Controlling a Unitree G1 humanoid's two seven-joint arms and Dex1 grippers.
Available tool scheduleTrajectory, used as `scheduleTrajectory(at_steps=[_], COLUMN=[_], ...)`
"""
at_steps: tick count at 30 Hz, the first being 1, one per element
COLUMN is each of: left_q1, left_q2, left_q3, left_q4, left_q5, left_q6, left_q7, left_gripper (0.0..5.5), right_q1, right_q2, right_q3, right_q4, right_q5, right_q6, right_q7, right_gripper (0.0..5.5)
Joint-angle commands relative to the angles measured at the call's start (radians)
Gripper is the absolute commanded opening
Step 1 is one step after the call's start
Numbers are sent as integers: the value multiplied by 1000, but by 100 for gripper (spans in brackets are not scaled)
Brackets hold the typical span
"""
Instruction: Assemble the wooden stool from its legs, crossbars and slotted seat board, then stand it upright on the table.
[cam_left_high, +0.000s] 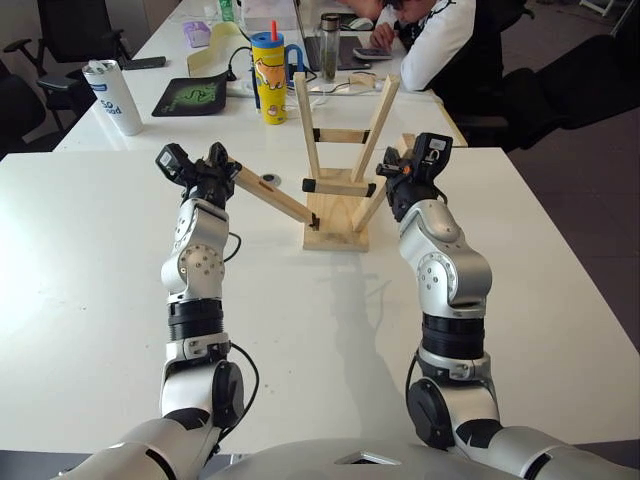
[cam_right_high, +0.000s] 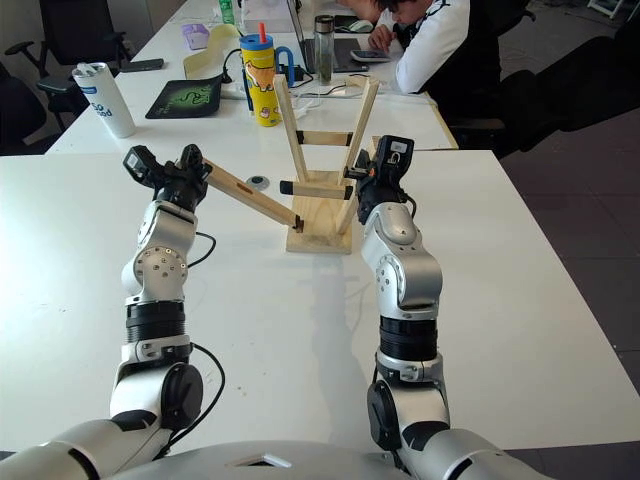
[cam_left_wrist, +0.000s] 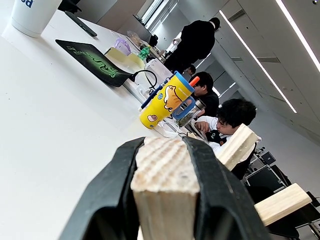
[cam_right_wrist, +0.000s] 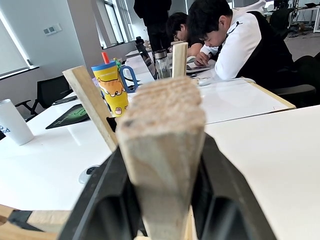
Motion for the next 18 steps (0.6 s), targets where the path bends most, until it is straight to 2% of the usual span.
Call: scheduleTrajectory(at_steps=[1,9,18], left_q1=[36,60,49], left_q2=[-17,-15,-9], left_q3=[-8,-17,-46], left_q4=[-57,-56,-26], left_q5=[10,27,173], left_q6=[10,25,93], left_q7=[-10,-62,96], left_gripper=[109,109,109], right_q1=[32,10,-6], right_q2=[17,5,-10], right_q3=[0,-1,11], right_q4=[22,43,61], right_q5=[7,6,-13], right_q6=[29,32,7], right_q7=[2,17,24], right_gripper=[103,103,103])
